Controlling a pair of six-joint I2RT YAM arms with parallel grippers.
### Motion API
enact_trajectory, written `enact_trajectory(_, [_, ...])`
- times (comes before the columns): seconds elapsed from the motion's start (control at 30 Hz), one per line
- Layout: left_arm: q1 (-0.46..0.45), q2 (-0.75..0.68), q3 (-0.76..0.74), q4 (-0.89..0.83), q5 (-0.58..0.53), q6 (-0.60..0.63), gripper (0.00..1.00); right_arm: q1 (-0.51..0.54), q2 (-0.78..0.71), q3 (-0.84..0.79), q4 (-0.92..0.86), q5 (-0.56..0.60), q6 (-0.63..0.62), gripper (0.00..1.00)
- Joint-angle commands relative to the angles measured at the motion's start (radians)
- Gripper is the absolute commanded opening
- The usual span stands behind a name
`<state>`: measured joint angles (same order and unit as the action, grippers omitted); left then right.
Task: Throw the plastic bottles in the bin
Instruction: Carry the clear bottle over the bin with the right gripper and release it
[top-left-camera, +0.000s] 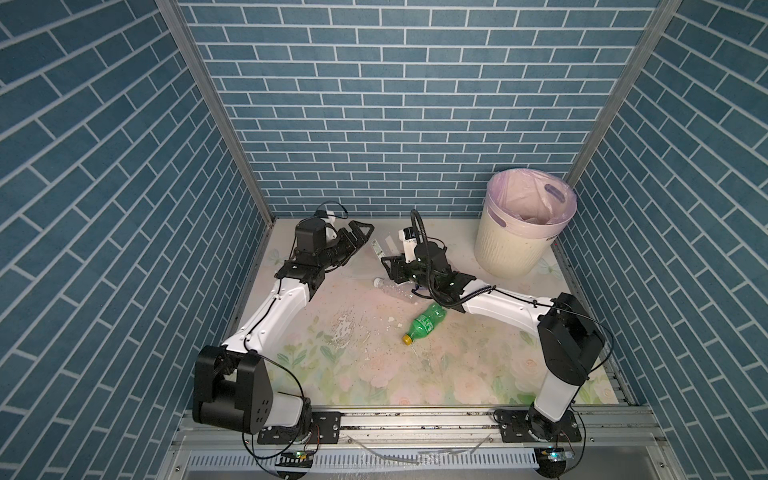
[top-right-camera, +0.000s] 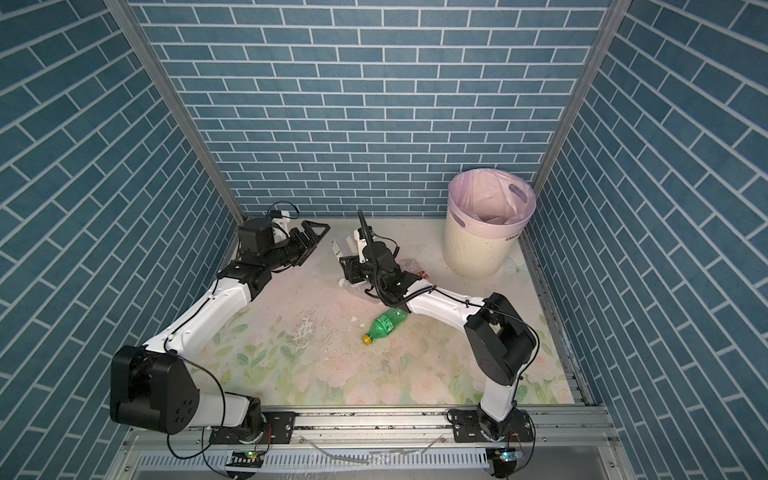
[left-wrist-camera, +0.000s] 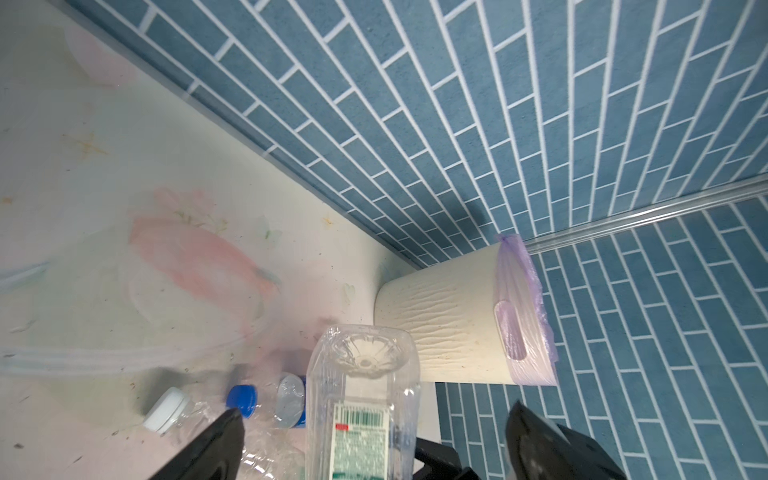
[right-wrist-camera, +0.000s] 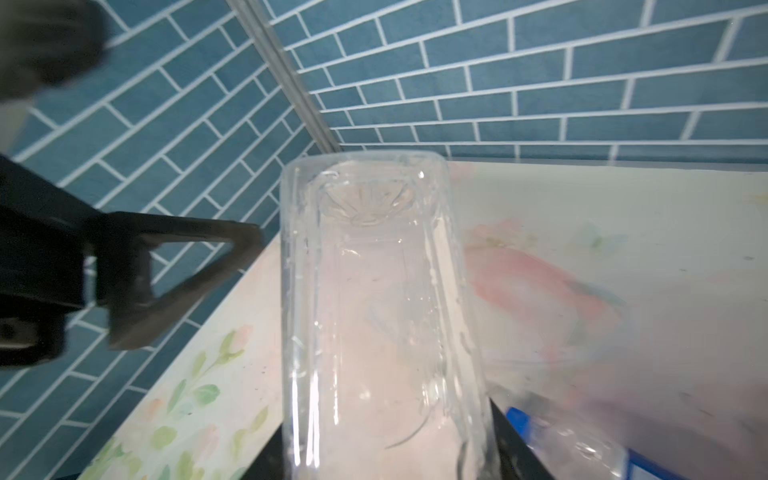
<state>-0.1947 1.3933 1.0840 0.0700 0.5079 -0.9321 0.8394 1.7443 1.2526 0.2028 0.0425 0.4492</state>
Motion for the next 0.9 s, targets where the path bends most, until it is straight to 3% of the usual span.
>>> enact_trajectory(0.0, [0.0,-0.016,-0.014,0.123,0.075,-0.025,0.99,-0.042,-0.12,0.065,-0.175,0.095,-0.1,0.4])
enact_trajectory(0.17, [-0.071,0.009,0.005,0.172,0.135,0.009,0.99,-0.106,-0.243,0.149,-0.371,0.193,-0.211,0.39])
enact_trajectory(0.4, [-0.258,0.063,0.115,0.045,0.193,0.196,0.99,-0.15,-0.36,0.33,-0.572,0.401,-0.398,0.37])
enact_trajectory(0.57, [-0.342,0.064,0.138,0.0,0.19,0.276,0.99,-0.148,-0.465,0.46,-0.577,0.496,-0.521,0.37])
enact_trajectory(0.77, [-0.347,0.081,0.14,0.01,0.193,0.26,0.99,-0.163,-0.52,0.533,-0.508,0.593,-0.639,0.36])
enact_trajectory(0.87, [-0.348,0.084,0.136,0.014,0.189,0.256,0.99,-0.238,-0.493,0.516,-0.481,0.6,-0.649,0.36])
